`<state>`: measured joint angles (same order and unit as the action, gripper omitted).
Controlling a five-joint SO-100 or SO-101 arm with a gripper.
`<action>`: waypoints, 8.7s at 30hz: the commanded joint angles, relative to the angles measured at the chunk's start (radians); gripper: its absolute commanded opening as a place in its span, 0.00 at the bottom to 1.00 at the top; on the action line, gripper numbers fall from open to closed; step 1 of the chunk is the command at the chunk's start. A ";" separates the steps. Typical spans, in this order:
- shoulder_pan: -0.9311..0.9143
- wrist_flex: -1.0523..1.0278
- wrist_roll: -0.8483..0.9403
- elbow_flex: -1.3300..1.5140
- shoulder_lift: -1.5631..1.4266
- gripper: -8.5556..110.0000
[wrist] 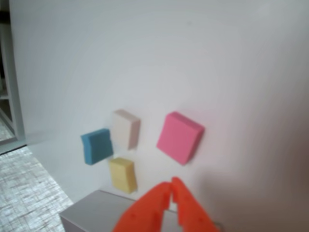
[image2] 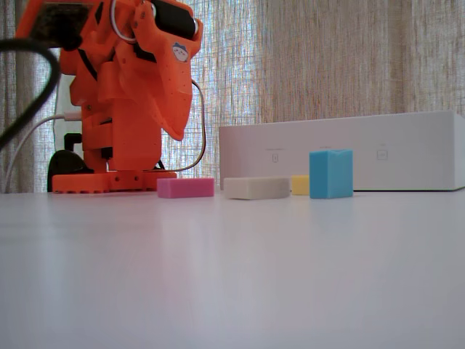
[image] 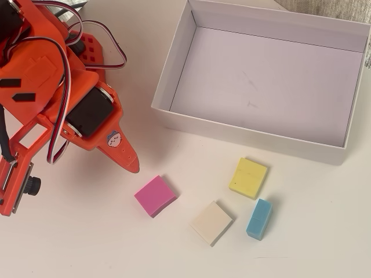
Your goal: Grasp the pink cuboid and put it in the bin.
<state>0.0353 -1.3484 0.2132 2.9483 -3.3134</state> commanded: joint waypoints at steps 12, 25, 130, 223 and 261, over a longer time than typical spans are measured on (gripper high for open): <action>-0.005 0.018 -0.003 -0.003 0.005 0.00; -0.014 0.041 -0.002 0.002 0.005 0.12; -0.060 0.069 -0.508 -0.782 1.703 0.00; -0.077 0.086 -0.084 0.012 0.005 0.37; -0.083 0.083 -0.086 0.011 0.005 0.00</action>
<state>-0.0460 -1.2625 0.1304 2.9637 -3.3027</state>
